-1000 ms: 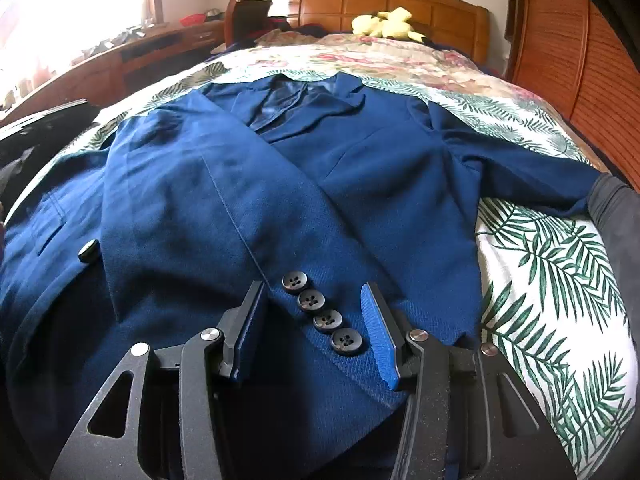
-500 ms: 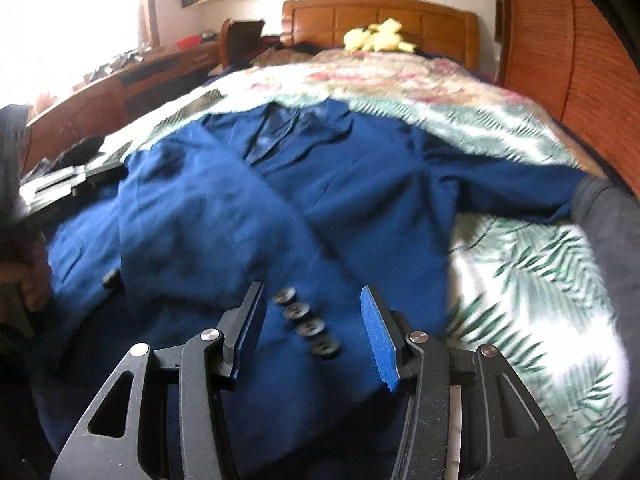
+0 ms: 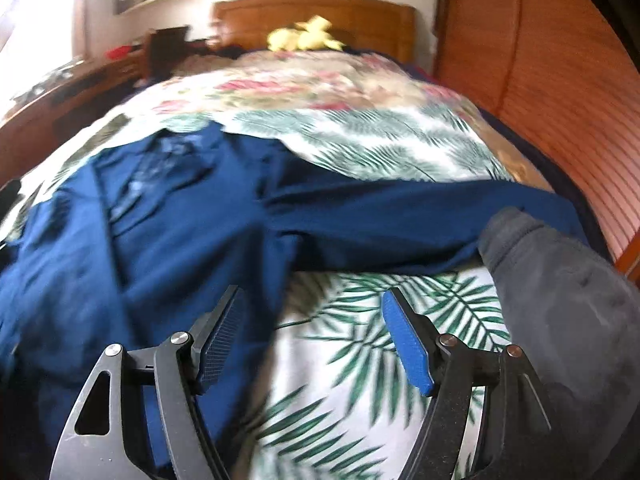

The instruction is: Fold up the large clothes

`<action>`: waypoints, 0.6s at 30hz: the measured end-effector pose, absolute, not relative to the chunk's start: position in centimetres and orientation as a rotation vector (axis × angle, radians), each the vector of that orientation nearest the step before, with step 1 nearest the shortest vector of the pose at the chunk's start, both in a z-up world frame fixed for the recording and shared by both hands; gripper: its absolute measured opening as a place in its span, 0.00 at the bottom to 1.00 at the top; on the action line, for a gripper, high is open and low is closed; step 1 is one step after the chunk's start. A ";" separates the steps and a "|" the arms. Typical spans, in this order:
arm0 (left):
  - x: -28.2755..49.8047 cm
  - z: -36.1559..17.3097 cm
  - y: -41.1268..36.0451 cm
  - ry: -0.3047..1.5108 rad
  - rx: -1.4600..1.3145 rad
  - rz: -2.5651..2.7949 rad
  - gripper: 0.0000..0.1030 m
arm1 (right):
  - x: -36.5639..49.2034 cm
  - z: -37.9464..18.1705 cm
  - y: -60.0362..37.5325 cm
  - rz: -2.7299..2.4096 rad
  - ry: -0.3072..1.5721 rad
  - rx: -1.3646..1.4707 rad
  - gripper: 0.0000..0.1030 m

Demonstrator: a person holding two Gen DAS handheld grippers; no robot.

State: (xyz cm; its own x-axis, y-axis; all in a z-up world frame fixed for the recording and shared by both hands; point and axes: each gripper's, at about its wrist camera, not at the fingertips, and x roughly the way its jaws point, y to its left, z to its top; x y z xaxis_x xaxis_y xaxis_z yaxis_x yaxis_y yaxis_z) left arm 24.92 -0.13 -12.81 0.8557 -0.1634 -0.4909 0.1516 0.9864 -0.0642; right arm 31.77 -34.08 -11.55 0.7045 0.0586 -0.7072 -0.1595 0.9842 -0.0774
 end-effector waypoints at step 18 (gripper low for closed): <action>25.1 -12.8 -0.4 0.527 -0.015 -0.171 0.10 | 38.9 -14.7 -40.2 -0.025 0.899 0.237 0.71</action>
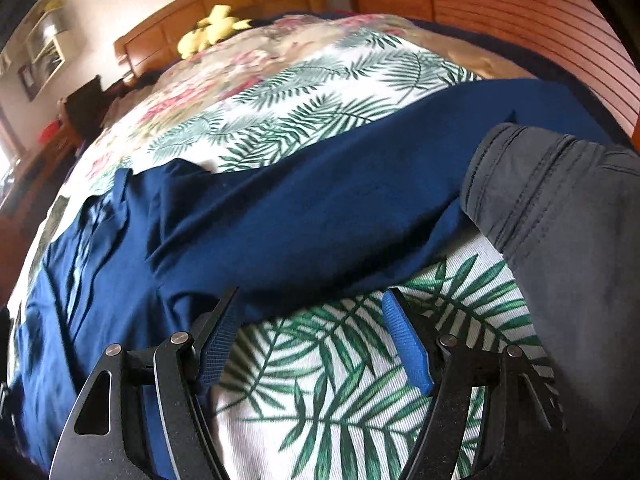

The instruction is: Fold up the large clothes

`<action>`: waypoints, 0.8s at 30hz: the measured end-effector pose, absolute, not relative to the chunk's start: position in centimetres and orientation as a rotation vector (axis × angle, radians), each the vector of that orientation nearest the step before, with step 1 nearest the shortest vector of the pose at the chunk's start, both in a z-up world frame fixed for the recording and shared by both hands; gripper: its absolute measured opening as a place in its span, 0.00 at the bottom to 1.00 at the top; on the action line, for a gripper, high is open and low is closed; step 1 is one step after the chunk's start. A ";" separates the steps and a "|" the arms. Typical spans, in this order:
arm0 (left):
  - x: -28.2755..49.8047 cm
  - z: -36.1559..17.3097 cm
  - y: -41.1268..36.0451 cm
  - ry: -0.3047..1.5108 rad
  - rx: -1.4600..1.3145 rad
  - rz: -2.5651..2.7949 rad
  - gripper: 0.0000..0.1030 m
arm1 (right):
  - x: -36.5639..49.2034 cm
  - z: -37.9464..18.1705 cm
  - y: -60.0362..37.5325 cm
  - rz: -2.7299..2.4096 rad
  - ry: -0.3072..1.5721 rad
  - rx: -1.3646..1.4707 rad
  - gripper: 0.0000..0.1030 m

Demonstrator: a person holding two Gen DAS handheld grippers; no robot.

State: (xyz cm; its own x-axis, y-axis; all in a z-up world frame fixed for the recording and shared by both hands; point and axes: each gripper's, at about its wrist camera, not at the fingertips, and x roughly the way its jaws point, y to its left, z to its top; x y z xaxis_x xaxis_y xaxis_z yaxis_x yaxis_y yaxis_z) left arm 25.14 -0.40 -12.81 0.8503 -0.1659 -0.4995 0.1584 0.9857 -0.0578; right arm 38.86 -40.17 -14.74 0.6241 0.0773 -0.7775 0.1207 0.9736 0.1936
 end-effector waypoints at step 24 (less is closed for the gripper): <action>25.1 -13.0 -0.7 0.530 0.005 -0.175 0.10 | 38.2 -7.9 -32.4 0.049 0.755 0.040 0.47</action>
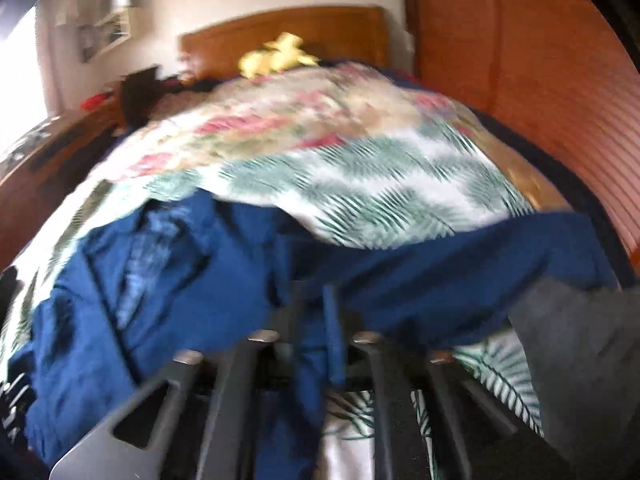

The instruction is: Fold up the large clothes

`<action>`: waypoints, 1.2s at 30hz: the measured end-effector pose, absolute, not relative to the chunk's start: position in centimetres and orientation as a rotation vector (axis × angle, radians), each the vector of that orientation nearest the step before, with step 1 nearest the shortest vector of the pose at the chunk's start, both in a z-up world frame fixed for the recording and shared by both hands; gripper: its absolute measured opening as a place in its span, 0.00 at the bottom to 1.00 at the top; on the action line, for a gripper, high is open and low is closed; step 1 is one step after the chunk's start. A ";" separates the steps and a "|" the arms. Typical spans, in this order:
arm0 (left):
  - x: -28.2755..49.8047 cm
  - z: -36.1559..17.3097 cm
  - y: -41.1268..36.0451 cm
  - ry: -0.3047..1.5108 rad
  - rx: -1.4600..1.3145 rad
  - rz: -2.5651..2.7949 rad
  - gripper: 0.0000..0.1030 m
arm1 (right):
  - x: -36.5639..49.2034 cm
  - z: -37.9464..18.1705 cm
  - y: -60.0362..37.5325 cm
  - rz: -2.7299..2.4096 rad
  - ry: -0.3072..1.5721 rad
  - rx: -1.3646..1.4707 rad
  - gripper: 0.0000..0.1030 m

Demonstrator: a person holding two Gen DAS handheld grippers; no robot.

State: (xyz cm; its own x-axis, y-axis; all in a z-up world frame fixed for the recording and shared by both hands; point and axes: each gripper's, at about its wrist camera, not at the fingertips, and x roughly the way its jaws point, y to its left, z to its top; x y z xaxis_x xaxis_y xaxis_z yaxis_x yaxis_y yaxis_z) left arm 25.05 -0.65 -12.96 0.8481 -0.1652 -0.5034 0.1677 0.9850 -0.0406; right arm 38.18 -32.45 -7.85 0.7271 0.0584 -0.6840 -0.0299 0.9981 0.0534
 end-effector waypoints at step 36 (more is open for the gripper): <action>25.4 -13.2 -0.8 0.551 0.007 -0.179 0.10 | 32.9 -6.9 -22.7 0.371 0.723 -0.199 0.10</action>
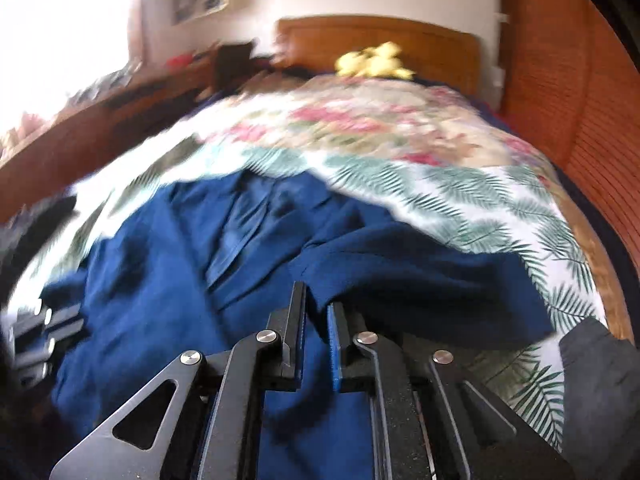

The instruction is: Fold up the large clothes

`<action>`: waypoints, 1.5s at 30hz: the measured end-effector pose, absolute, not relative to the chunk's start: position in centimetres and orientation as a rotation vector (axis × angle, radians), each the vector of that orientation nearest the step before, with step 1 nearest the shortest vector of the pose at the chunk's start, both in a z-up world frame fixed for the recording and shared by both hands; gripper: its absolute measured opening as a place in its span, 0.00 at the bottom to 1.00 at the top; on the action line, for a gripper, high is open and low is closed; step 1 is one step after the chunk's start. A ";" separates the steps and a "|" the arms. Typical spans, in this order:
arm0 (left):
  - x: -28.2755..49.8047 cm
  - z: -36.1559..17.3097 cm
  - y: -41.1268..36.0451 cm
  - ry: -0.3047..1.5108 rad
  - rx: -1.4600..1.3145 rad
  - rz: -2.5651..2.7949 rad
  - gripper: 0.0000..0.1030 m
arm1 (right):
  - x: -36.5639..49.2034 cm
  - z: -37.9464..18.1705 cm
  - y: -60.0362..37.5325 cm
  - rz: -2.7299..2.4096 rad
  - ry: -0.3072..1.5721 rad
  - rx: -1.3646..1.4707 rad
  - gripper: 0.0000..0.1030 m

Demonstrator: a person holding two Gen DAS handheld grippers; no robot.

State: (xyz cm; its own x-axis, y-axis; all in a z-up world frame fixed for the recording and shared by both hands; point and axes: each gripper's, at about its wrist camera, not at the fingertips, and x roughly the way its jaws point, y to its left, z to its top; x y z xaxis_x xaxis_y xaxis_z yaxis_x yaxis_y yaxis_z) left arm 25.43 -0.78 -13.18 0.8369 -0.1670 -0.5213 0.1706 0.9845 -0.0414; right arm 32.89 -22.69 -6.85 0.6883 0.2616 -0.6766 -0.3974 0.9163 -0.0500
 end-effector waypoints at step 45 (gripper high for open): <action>21.3 -10.8 2.5 0.491 -0.010 -0.171 0.10 | 40.2 -10.7 -36.6 -0.038 0.817 0.154 0.01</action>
State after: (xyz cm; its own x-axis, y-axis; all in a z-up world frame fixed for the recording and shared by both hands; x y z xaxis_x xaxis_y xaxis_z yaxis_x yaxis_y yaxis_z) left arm 21.26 2.49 -10.80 0.8677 -0.1662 -0.4685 0.1613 0.9856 -0.0510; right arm 40.18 -36.55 -10.70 0.6844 0.0255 -0.7286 0.0935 0.9881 0.1223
